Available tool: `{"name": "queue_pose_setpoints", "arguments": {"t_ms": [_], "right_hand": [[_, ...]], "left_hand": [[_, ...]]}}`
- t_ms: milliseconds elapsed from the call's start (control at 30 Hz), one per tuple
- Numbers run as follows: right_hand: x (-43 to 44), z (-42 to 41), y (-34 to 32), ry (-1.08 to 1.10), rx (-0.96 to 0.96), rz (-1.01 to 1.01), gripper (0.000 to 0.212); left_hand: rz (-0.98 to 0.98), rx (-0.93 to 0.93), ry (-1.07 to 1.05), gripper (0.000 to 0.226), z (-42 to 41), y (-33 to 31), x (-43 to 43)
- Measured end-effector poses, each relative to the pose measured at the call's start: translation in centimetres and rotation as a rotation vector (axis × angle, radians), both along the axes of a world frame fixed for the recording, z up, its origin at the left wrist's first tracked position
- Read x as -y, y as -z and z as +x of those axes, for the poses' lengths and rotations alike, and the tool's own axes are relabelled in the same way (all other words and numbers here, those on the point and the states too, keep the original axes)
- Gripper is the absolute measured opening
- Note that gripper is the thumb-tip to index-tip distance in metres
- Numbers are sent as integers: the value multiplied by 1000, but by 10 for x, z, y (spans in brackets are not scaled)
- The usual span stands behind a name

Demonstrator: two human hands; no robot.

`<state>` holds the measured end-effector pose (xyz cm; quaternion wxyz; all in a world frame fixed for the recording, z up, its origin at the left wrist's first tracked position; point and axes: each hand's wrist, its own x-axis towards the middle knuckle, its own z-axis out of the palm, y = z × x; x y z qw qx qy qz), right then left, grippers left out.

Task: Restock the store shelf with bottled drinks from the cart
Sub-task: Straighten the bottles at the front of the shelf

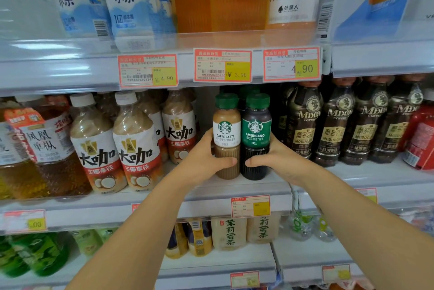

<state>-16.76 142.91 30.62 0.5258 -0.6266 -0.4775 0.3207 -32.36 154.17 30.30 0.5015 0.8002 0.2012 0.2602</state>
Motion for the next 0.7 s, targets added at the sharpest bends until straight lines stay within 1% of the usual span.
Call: {"name": "queue_pose_setpoints", "arguments": {"t_ms": [67,167,233,300,500,700], "right_hand": [[-3,1,1,2,-34,15,79],[0,1,1,-7,-29,1,71],[4,0,0,-15,-14,-25,68],[9,-3,-1,-19,19,-53,69],[21,-12,-3,9,96,-107,83],[29,-12,-6,1,73,-90,81]], "left_hand": [[-59,-16,32,67,3,-2,0],[-75,-25,58,67,2,-2,0],[-81,-28,86,63,-1,0,0],[-88,-31,112,59,-5,0,1],[-118,-27,180,57,-9,-6,10],[-169,-46,233,59,-12,-9,17]]}}
